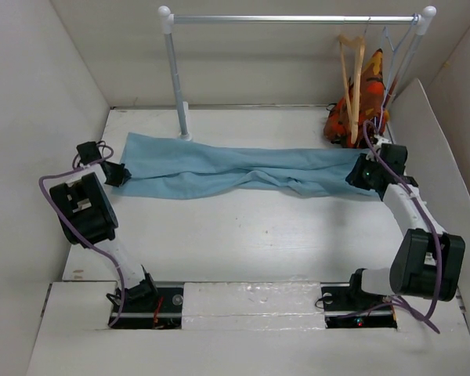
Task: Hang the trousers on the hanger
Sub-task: Fold the trousers at the center of the board.
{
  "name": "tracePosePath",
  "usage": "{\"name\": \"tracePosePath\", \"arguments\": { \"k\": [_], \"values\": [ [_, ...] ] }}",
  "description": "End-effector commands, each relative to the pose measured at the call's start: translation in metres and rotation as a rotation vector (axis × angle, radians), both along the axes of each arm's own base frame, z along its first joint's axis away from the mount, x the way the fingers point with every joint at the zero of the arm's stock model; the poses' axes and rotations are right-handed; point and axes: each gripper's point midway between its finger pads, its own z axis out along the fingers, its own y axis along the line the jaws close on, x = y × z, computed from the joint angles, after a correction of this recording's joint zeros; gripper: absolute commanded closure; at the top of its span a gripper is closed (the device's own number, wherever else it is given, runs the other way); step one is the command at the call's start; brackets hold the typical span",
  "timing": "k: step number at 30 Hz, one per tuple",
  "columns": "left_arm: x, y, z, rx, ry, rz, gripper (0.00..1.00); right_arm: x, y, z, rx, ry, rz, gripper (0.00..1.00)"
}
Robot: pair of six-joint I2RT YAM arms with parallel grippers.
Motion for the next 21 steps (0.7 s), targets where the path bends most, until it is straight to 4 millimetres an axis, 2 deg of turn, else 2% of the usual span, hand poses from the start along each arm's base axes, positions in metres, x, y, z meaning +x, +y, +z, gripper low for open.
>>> {"name": "tracePosePath", "arguments": {
  "k": [1, 2, 4, 6, 7, 8, 10, 11, 13, 14, 15, 16, 17, 19, 20, 21],
  "values": [
    [0.018, 0.012, 0.059, 0.091, -0.121, -0.006, 1.00, -0.006, 0.015, -0.009, -0.049, 0.025, 0.064, 0.74],
    [0.020, 0.014, 0.085, 0.123, -0.169, -0.005, 1.00, -0.008, 0.018, -0.012, -0.047, 0.034, 0.073, 0.75],
    [0.016, 0.014, 0.108, 0.183, -0.187, -0.020, 1.00, -0.010, 0.025, -0.017, -0.047, 0.041, 0.094, 0.74],
    [0.006, 0.014, 0.160, 0.268, -0.260, -0.018, 1.00, -0.012, 0.028, -0.018, -0.052, 0.044, 0.101, 0.75],
    [0.004, 0.015, 0.159, 0.272, -0.248, -0.010, 1.00, -0.012, 0.028, -0.017, -0.056, 0.041, 0.100, 0.75],
    [-0.003, 0.012, 0.183, 0.292, -0.303, -0.006, 1.00, -0.012, 0.025, -0.013, -0.069, 0.036, 0.087, 0.75],
    [-0.012, 0.007, 0.203, 0.296, -0.355, 0.007, 1.00, -0.012, 0.024, -0.010, -0.065, 0.029, 0.073, 0.75],
    [-0.020, 0.003, 0.225, 0.313, -0.407, 0.013, 1.00, -0.012, 0.025, -0.008, -0.061, 0.026, 0.073, 0.75],
    [-0.027, -0.004, 0.247, 0.311, -0.447, 0.004, 1.00, -0.010, 0.030, -0.004, -0.047, 0.020, 0.082, 0.75],
    [-0.033, -0.007, 0.276, 0.332, -0.501, 0.003, 1.00, -0.009, 0.034, -0.003, -0.044, 0.015, 0.093, 0.75],
    [-0.037, -0.012, 0.286, 0.322, -0.507, -0.009, 1.00, -0.008, 0.033, -0.001, -0.045, 0.014, 0.091, 0.75],
    [-0.043, -0.016, 0.304, 0.329, -0.540, -0.018, 1.00, -0.008, 0.034, 0.000, -0.057, 0.017, 0.093, 0.75],
    [-0.046, -0.022, 0.332, 0.349, -0.588, -0.029, 1.00, -0.006, 0.032, 0.005, -0.064, 0.008, 0.086, 0.75],
    [-0.055, -0.034, 0.352, 0.369, -0.604, -0.038, 1.00, -0.006, 0.030, 0.007, -0.076, 0.011, 0.082, 0.75],
    [-0.063, -0.041, 0.374, 0.388, -0.652, -0.041, 1.00, -0.007, 0.026, 0.009, -0.077, 0.010, 0.073, 0.75],
    [-0.068, -0.046, 0.381, 0.387, -0.663, -0.038, 1.00, -0.006, 0.022, 0.012, -0.075, 0.010, 0.062, 0.76]
  ]
}}
